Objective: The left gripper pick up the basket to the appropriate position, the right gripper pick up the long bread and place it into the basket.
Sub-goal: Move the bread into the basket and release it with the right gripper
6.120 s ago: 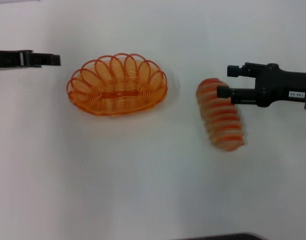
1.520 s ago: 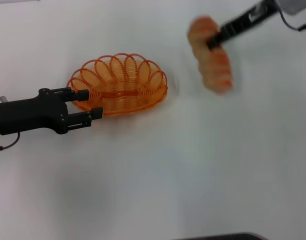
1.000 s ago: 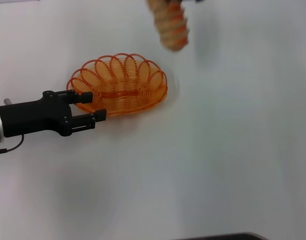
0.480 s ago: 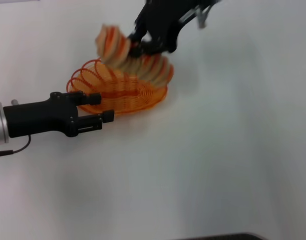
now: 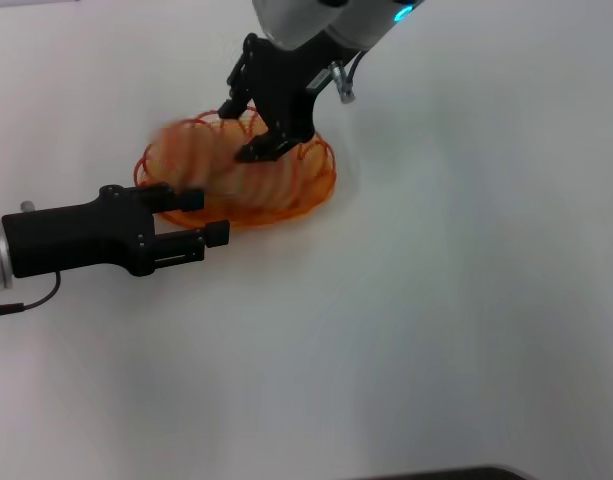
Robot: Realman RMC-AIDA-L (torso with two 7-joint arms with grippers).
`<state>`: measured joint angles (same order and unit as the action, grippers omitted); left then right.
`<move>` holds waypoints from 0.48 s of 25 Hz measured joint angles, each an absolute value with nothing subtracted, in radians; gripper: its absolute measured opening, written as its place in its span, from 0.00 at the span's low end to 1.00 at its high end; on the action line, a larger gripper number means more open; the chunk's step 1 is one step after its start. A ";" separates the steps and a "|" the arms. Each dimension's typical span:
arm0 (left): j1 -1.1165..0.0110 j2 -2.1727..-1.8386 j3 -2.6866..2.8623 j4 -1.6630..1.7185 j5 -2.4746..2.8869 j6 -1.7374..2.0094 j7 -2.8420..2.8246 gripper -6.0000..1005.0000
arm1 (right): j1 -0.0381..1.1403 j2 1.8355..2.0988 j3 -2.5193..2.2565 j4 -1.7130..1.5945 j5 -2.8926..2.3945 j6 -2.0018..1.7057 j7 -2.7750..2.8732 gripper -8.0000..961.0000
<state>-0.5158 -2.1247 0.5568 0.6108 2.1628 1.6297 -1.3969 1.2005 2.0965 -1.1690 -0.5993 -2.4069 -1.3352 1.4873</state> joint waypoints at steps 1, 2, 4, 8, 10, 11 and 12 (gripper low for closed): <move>-0.516 -2.125 0.557 0.611 2.163 1.630 -1.399 0.65 | 1.201 2.097 -1.172 -0.596 -2.406 -1.327 1.486 0.32; -0.516 -2.124 0.557 0.611 2.163 1.631 -1.400 0.65 | 1.202 2.097 -1.172 -0.595 -2.405 -1.323 1.484 0.34; -0.516 -2.123 0.557 0.612 2.163 1.631 -1.404 0.65 | 1.202 2.097 -1.173 -0.595 -2.396 -1.318 1.480 0.37; -0.518 -2.120 0.555 0.612 2.163 1.633 -1.409 0.65 | 1.184 2.089 -1.162 -0.597 -2.339 -1.312 1.465 0.54; -0.519 -2.120 0.553 0.612 2.163 1.632 -1.413 0.65 | 1.160 2.086 -1.147 -0.606 -2.301 -1.308 1.464 0.63; -0.520 -2.119 0.552 0.613 2.163 1.630 -1.416 0.65 | 1.139 2.084 -1.132 -0.616 -2.278 -1.308 1.464 0.70; -0.520 -2.118 0.549 0.614 2.163 1.628 -1.418 0.65 | 1.120 2.083 -1.114 -0.624 -2.256 -1.312 1.463 0.78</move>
